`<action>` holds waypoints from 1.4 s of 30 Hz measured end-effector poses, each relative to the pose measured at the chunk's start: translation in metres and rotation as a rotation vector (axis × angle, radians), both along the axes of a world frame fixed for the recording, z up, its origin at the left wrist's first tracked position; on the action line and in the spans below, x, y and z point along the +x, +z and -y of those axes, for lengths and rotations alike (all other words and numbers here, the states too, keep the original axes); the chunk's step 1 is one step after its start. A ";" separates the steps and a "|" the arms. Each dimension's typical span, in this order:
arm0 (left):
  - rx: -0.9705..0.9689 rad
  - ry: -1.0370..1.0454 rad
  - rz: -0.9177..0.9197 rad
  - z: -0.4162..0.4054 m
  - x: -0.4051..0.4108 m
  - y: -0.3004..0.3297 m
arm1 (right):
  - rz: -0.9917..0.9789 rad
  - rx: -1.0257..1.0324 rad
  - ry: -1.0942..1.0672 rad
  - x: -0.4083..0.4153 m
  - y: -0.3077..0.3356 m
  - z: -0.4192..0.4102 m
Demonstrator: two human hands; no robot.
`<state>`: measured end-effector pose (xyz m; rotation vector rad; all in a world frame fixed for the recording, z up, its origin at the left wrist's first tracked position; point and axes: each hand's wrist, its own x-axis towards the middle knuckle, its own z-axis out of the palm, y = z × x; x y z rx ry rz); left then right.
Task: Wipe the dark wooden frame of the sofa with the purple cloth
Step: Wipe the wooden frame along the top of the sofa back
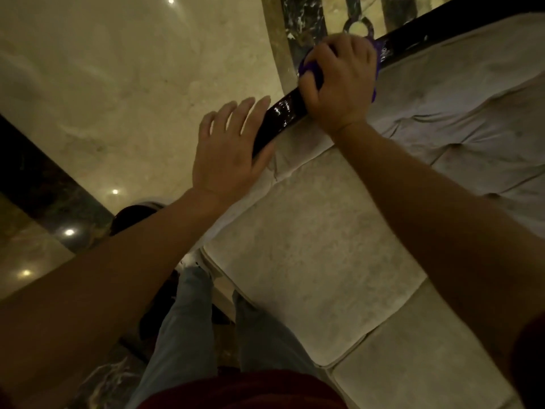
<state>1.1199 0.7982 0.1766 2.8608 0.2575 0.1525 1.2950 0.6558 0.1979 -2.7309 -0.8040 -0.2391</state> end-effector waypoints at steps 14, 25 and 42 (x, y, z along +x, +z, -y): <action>0.006 0.073 -0.063 0.000 0.002 0.001 | 0.052 0.035 0.414 0.005 -0.003 0.015; -0.042 0.098 -0.032 -0.001 -0.001 -0.004 | 0.114 -0.003 -0.146 0.068 0.003 0.038; -0.144 0.026 -0.031 -0.007 -0.003 -0.009 | -0.033 -0.309 0.215 0.097 0.029 0.068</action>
